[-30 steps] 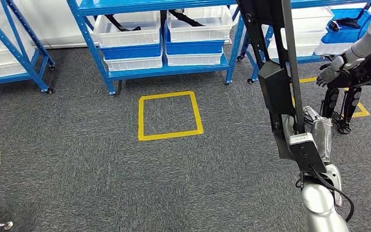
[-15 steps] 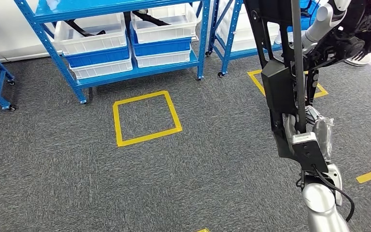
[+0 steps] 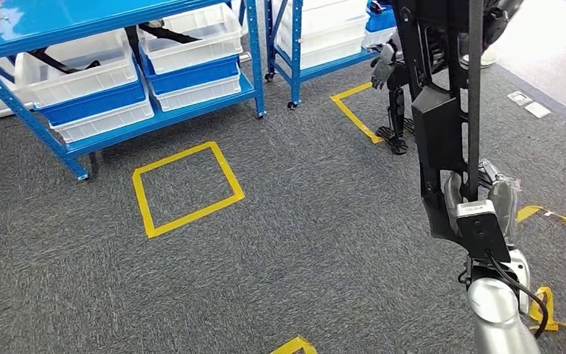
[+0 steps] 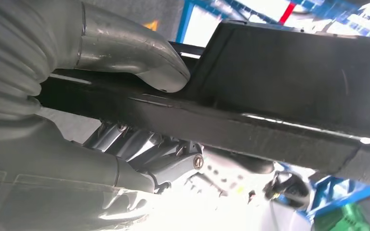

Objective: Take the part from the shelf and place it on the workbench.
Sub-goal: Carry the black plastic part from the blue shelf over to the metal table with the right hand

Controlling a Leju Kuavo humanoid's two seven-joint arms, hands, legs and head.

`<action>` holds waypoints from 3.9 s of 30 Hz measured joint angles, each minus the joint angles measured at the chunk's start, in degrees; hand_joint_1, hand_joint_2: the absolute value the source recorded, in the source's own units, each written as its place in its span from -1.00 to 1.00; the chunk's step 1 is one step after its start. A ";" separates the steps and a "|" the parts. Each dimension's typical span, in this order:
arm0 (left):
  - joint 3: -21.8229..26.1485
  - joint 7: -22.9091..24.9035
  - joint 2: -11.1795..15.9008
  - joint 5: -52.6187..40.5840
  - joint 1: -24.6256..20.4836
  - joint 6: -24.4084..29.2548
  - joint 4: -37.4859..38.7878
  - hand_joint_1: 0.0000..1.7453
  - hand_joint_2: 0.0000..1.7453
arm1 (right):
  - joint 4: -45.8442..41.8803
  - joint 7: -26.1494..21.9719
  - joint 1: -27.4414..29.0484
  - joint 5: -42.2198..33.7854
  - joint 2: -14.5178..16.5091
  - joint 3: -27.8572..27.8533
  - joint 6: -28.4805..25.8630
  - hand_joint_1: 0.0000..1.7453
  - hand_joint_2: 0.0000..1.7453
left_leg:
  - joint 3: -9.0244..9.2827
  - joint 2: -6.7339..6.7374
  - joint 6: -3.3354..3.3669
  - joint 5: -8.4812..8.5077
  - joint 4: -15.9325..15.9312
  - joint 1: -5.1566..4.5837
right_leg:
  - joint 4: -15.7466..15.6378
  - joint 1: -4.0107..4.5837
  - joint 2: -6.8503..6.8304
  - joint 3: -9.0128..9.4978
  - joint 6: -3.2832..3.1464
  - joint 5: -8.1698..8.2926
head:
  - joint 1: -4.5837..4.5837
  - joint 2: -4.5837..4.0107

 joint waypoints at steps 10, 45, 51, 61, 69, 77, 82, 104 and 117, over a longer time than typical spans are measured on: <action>0.66 0.21 0.07 0.46 0.30 0.60 0.30 -1.00 1.00 | 1.19 -0.70 -1.36 -0.29 0.57 0.15 -0.02 1.00 1.00 | -1.06 -8.93 0.54 0.30 1.97 0.62 | 0.88 0.54 6.66 -0.96 -1.02 0.45 | -0.43 0.00; 0.93 -0.10 1.76 -1.08 -0.13 -0.93 0.39 -1.00 1.00 | -2.62 -2.11 5.19 -4.16 -0.28 -3.79 -4.27 1.00 1.00 | 0.41 -6.79 2.43 0.74 -0.46 0.32 | 2.81 0.50 6.19 -3.72 0.65 0.46 | -0.15 0.01; 0.82 -0.02 1.65 -1.86 -0.53 -0.22 0.39 -1.00 1.00 | -4.88 -2.09 8.64 -3.45 0.56 -6.31 -4.33 1.00 1.00 | 0.46 -1.99 2.89 0.73 -0.80 0.08 | 14.91 -0.05 1.50 -9.17 1.42 -4.06 | 0.31 0.00; 0.71 -0.05 1.23 -2.00 -1.14 0.25 0.49 -1.00 1.00 | -5.39 -2.50 10.38 -4.03 0.89 -10.59 -5.39 1.00 1.00 | -0.06 -1.45 0.05 -4.38 4.29 0.24 | 0.52 -0.57 0.21 -1.10 -0.14 0.46 | -0.44 0.01; 0.66 0.00 1.24 -1.97 -0.65 0.70 0.90 -1.00 1.00 | -4.26 -2.91 10.36 -3.93 0.86 -11.82 -6.00 1.00 1.00 | -2.40 -6.74 0.50 -1.95 6.31 0.60 | 0.80 0.06 5.87 -1.00 -0.72 0.44 | -0.60 0.00; 0.42 0.03 1.23 -2.52 -0.84 -0.02 0.99 -1.00 1.00 | -3.60 -3.56 10.67 -4.42 -0.01 -12.56 -6.71 1.00 1.00 | 0.01 -5.64 2.59 0.63 -0.12 0.29 | 5.20 0.45 4.81 -4.75 0.83 -1.05 | -0.13 0.01; -0.02 0.24 1.40 -3.10 -0.67 -0.69 1.09 -1.00 1.00 | -3.72 -4.58 12.75 -4.98 -0.43 -12.55 -7.73 1.00 1.00 | 0.00 -3.39 3.01 0.55 -0.19 -0.05 | 17.83 0.45 2.07 -10.74 0.38 -5.69 | 0.13 0.00; -2.33 1.89 1.68 -6.78 -1.02 -2.91 1.45 -1.00 1.00 | -10.30 -4.21 20.20 -1.98 -0.27 -12.89 -11.48 1.00 1.00 | -2.22 -2.12 0.31 -6.26 8.74 -0.01 | 1.14 0.18 1.17 -1.46 -0.56 0.14 | -0.43 0.00; -8.84 5.12 0.66 -11.14 -2.99 -6.01 1.48 -1.00 1.00 | -27.52 -4.22 36.23 2.73 9.04 -32.30 -9.01 1.00 1.00 | 2.17 1.49 1.45 -1.29 -0.48 -0.58 | 1.14 0.00 -3.24 -0.12 2.25 -1.22 | -0.27 0.01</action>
